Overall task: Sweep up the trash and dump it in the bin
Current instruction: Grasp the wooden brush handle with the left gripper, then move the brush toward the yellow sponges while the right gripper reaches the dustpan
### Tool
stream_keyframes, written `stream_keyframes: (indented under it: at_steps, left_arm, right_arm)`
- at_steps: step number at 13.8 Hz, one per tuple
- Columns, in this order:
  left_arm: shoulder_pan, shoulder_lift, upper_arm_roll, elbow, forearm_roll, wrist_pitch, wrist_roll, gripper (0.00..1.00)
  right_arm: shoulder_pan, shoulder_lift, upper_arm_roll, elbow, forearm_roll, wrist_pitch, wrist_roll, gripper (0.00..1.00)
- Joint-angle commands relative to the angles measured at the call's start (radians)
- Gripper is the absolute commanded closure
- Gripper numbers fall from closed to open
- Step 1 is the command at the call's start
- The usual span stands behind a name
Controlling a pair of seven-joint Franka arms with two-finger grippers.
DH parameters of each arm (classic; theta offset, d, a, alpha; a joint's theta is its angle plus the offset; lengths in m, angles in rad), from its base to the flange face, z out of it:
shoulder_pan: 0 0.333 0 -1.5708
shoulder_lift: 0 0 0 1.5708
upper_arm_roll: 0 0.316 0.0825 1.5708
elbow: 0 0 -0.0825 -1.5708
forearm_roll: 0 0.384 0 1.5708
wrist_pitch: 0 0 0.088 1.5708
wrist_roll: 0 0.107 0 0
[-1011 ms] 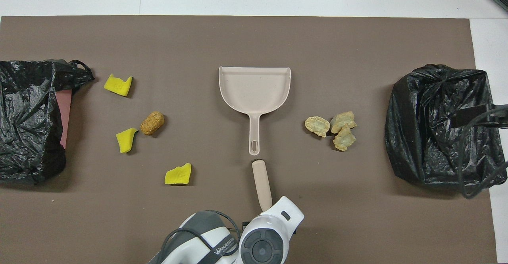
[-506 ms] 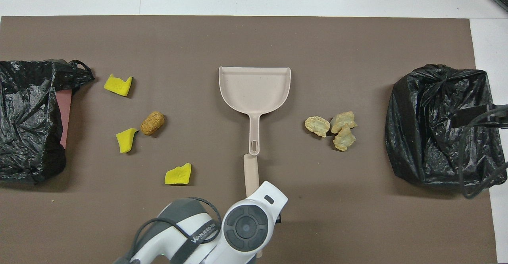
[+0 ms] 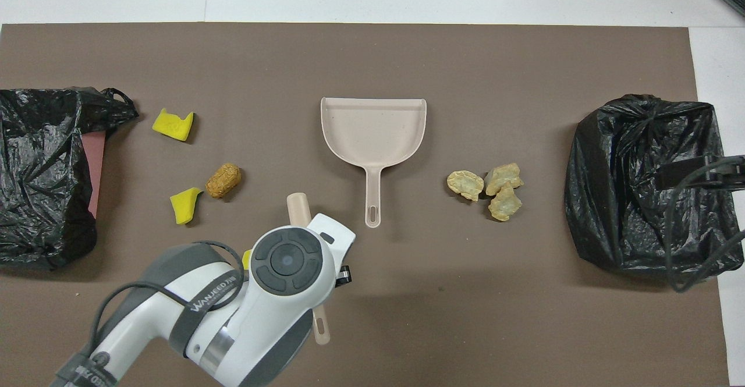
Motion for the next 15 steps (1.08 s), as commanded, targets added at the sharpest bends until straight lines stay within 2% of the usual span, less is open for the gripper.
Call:
stream_keyframes:
  at_steps: [1, 4, 7, 9, 15]
  left_arm:
    - [0.085, 0.014, -0.013, 0.025, 0.078, -0.036, 0.007, 1.0]
    - [0.192, 0.041, -0.013, 0.042, 0.162, -0.02, 0.083, 1.0]
    - [0.315, 0.087, -0.013, 0.089, 0.211, -0.003, 0.219, 1.0]
    - [0.397, 0.119, -0.013, 0.112, 0.212, 0.07, 0.337, 1.0]
    - [0.625, 0.156, -0.013, 0.117, 0.212, 0.237, 0.687, 1.0]
  right_arm:
    - [0.003, -0.019, 0.001, -0.014, 0.026, 0.009, -0.017, 0.0]
    - [0.016, -0.034, 0.023, -0.026, 0.021, 0.007, 0.004, 0.0]
    - [0.101, 0.021, 0.035, -0.042, 0.024, 0.076, 0.136, 0.0]
    - [0.212, 0.092, 0.035, -0.04, 0.024, 0.154, 0.294, 0.0]
    - [0.453, 0.378, 0.035, -0.014, 0.03, 0.476, 0.602, 0.0]
